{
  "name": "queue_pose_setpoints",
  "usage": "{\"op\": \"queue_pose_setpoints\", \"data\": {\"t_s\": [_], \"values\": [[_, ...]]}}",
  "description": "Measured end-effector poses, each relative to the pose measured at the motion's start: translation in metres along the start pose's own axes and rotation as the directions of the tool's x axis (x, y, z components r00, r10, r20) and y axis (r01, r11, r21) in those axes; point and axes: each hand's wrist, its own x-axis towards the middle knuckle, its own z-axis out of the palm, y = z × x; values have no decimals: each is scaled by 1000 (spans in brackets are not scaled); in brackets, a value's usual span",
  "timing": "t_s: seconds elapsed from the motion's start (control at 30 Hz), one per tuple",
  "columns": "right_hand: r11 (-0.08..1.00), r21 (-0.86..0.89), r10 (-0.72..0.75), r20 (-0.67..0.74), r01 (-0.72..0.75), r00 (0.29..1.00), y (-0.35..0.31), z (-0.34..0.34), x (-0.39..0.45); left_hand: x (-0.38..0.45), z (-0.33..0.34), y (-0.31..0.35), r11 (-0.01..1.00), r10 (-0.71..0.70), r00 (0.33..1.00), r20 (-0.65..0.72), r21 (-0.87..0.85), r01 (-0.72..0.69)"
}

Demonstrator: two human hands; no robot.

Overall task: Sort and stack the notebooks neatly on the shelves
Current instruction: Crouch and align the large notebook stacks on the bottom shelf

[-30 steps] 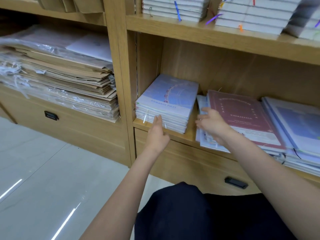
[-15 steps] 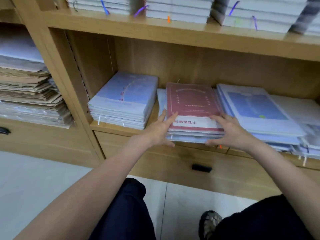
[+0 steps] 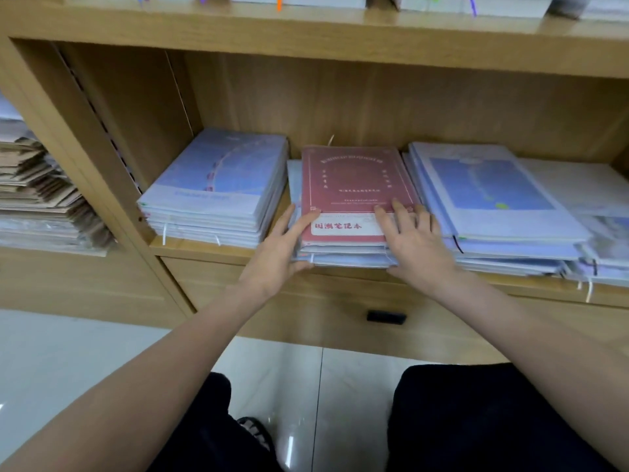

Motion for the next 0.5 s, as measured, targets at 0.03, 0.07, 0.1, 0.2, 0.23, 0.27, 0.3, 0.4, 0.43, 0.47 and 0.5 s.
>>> {"op": "queue_pose_setpoints", "data": {"t_s": [0.03,0.07,0.1,0.2,0.23,0.27,0.3,0.4,0.43,0.47,0.5], "values": [[999,35,-17,-4,17,1000,-3,0,1,2,-3,-3,999,-21,1000,-22,-26,21],[996,77,-41,-10,42,999,-6,-1,3,3,-6,-6,998,-52,998,-42,-44,50],[990,121,-64,-16,66,998,-8,-2,5,6,-9,-9,995,-81,995,-51,-55,78],[964,251,-83,-13,83,996,-7,-5,11,9,-12,-11,988,-142,990,-15,-67,141],[948,313,-52,-6,52,999,-6,-5,11,9,-12,-10,985,-156,988,-2,-74,156],[926,376,2,1,-3,1000,-5,-5,9,9,-12,-9,982,-168,986,0,-87,167],[899,433,69,8,-65,998,-4,-5,7,9,-12,-8,978,-180,984,-7,-106,178],[790,576,235,31,-209,972,-3,-6,0,6,-10,-9,966,-212,977,-31,-158,204],[733,639,264,51,-235,963,0,-7,-3,6,-10,-9,962,-222,975,-34,-172,213],[674,694,272,86,-253,959,3,-8,-6,5,-9,-7,958,-233,972,-33,-179,224],[625,734,257,127,-265,958,5,-9,-8,5,-8,-6,955,-242,970,-33,-182,232]]}}
